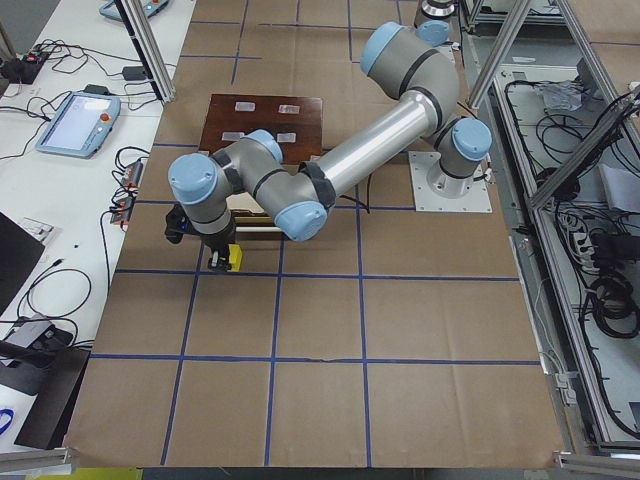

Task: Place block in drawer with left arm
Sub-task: 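Lift the yellow cube and carry it over the open drawer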

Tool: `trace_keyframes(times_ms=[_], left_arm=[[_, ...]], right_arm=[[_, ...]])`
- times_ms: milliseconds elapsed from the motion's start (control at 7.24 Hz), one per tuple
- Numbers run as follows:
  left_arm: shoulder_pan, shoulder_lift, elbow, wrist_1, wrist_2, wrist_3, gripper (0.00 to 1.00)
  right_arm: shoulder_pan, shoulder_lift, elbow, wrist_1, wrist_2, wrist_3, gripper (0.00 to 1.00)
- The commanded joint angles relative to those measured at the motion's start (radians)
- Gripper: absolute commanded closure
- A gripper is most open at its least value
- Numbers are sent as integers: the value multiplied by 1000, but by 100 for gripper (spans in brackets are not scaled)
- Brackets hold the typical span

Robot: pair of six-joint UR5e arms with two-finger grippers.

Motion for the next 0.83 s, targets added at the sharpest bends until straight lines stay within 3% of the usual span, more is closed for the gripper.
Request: trace_keyframes(times_ms=[0, 276, 691], left_arm=[[-3, 176, -188, 6, 1, -37, 66], [-20, 265, -302, 10, -9, -128, 66], [-172, 315, -377, 27, -6, -249, 66]], right_arm=[[0, 0, 0, 1, 0, 2, 0], [0, 0, -1, -1, 0, 0, 0], [0, 0, 0, -1, 0, 0, 0]])
